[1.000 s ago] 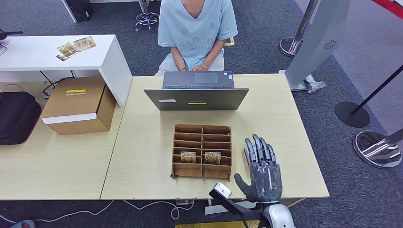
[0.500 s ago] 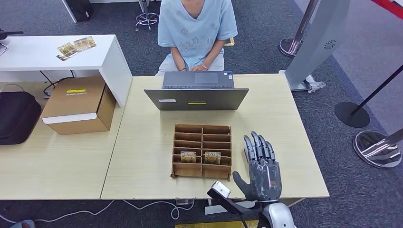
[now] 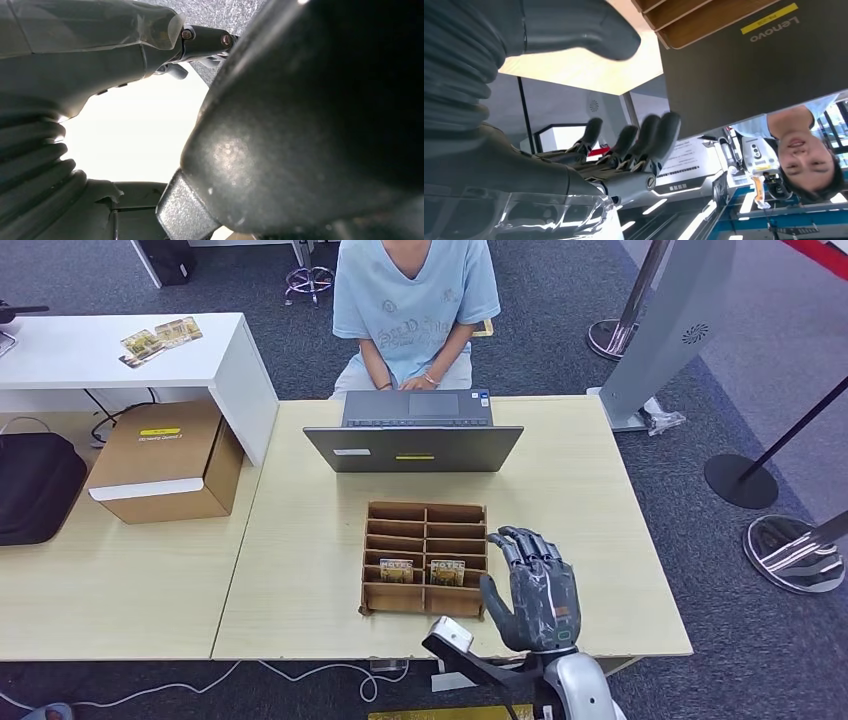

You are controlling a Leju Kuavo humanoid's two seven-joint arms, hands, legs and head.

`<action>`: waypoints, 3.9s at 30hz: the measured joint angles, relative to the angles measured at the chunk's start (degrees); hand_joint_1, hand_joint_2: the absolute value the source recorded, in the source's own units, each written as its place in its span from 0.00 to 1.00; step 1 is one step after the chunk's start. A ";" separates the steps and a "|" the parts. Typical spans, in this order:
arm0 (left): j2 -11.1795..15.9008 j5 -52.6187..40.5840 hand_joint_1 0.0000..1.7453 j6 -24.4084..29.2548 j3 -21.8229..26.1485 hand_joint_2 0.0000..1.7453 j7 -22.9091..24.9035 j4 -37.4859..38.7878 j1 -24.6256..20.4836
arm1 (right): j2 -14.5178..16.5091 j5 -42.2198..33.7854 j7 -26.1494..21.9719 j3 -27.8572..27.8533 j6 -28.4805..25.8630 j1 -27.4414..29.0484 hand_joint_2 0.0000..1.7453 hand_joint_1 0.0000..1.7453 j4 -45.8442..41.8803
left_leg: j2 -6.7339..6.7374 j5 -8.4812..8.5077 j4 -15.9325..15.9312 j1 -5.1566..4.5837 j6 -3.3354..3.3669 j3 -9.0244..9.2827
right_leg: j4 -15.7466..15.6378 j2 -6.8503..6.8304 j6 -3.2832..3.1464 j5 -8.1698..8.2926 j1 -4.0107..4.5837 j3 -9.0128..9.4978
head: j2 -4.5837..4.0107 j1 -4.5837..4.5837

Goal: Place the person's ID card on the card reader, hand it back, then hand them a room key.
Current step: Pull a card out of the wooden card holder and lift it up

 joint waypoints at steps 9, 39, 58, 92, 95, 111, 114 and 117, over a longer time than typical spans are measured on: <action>0.00 0.00 0.00 0.00 -0.01 1.00 0.00 0.00 0.00 | 0.00 0.00 -0.02 0.32 0.25 -0.73 1.00 0.53 0.04 | 0.00 0.00 0.00 0.00 0.00 0.00 | 0.00 0.00 0.00 0.00 0.00 0.00 | 0.01 0.00; -0.33 0.16 0.00 -0.72 0.00 1.00 3.61 0.00 -1.09 | 5.96 -0.56 -0.99 8.74 7.22 -8.93 1.00 0.55 11.65 | -0.03 0.04 0.00 0.03 -0.06 0.02 | 0.02 0.04 -0.02 0.01 0.02 0.01 | 0.01 0.00; -0.15 -2.46 0.00 -2.66 -1.59 1.00 1.97 0.00 -1.62 | 5.99 0.81 -0.50 8.53 6.93 -6.76 1.00 0.66 11.04 | -0.03 0.04 0.00 0.03 -0.06 0.02 | 0.01 0.04 -0.02 0.01 0.02 0.01 | 0.01 0.00; -0.17 -3.80 0.00 -3.84 -3.28 1.00 2.20 0.00 -2.33 | 6.01 -0.85 0.92 5.91 6.85 -12.47 1.00 0.65 18.93 | -0.02 0.04 0.00 0.03 -0.06 0.02 | 0.01 0.04 -0.02 0.02 0.03 0.02 | 0.01 0.01; -0.17 -3.80 0.00 -3.93 -3.28 1.00 2.27 0.00 -2.36 | 6.03 -1.04 1.09 5.58 6.84 -12.94 1.00 0.64 20.15 | -0.02 0.04 0.00 0.03 -0.06 0.02 | 0.01 0.04 -0.02 0.02 0.03 0.02 | 0.01 0.01; -0.20 -4.16 0.00 -4.45 -3.33 1.00 2.70 0.00 -2.55 | 6.52 -1.11 1.32 4.35 6.83 -13.73 1.00 0.57 23.32 | -0.02 0.04 0.00 0.03 -0.06 0.02 | 0.02 0.03 -0.02 0.02 0.03 0.02 | 0.01 0.01; -0.20 -4.21 0.00 -4.58 -3.35 1.00 2.73 0.00 -2.58 | 6.61 -1.11 1.34 4.28 6.84 -13.74 1.00 0.57 23.35 | -0.02 0.04 0.00 0.03 -0.06 0.02 | 0.01 0.03 -0.02 0.02 0.03 0.02 | 0.01 0.01; -0.20 -4.22 0.00 -4.61 -3.36 1.00 2.73 0.00 -2.59 | 6.71 -1.11 1.37 4.24 6.85 -13.75 1.00 0.60 23.36 | -0.02 0.04 0.00 0.03 -0.06 0.02 | 0.01 0.03 -0.02 0.02 0.03 0.02 | 0.01 0.00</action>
